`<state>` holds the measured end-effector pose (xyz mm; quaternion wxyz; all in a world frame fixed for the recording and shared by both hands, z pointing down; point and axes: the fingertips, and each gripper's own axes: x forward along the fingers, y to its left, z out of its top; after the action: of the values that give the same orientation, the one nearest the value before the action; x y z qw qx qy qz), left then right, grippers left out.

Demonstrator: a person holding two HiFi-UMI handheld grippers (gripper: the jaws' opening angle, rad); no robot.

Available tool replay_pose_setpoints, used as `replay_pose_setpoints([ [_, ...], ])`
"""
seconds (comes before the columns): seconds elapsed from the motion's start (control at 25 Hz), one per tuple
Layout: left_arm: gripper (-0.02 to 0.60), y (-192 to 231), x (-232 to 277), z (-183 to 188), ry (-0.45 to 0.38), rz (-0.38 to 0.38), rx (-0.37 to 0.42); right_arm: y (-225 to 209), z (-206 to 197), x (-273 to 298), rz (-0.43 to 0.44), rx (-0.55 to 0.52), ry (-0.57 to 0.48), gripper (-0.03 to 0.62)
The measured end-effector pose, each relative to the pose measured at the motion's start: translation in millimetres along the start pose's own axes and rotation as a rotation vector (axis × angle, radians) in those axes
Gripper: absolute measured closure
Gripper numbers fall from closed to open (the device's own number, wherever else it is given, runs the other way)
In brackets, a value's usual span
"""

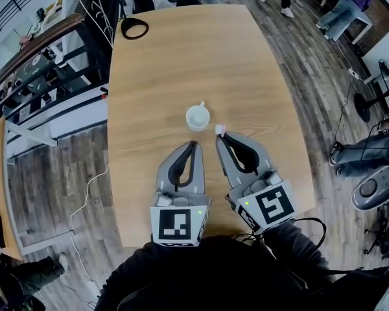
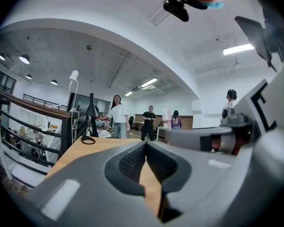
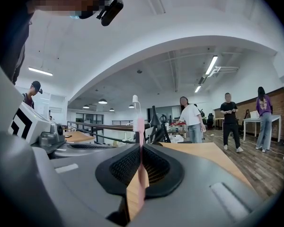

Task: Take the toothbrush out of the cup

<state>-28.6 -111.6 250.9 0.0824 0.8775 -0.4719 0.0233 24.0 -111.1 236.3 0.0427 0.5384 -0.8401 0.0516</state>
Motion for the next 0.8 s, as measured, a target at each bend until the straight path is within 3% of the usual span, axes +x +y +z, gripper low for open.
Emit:
replay_pose_setpoints([
  [0.8, 0.574, 2.7, -5.3, 0.8, 0.005, -0.004, 0.004, 8.6, 3.4, 0.0, 0.006, 0.014, -0.022, 0.58],
])
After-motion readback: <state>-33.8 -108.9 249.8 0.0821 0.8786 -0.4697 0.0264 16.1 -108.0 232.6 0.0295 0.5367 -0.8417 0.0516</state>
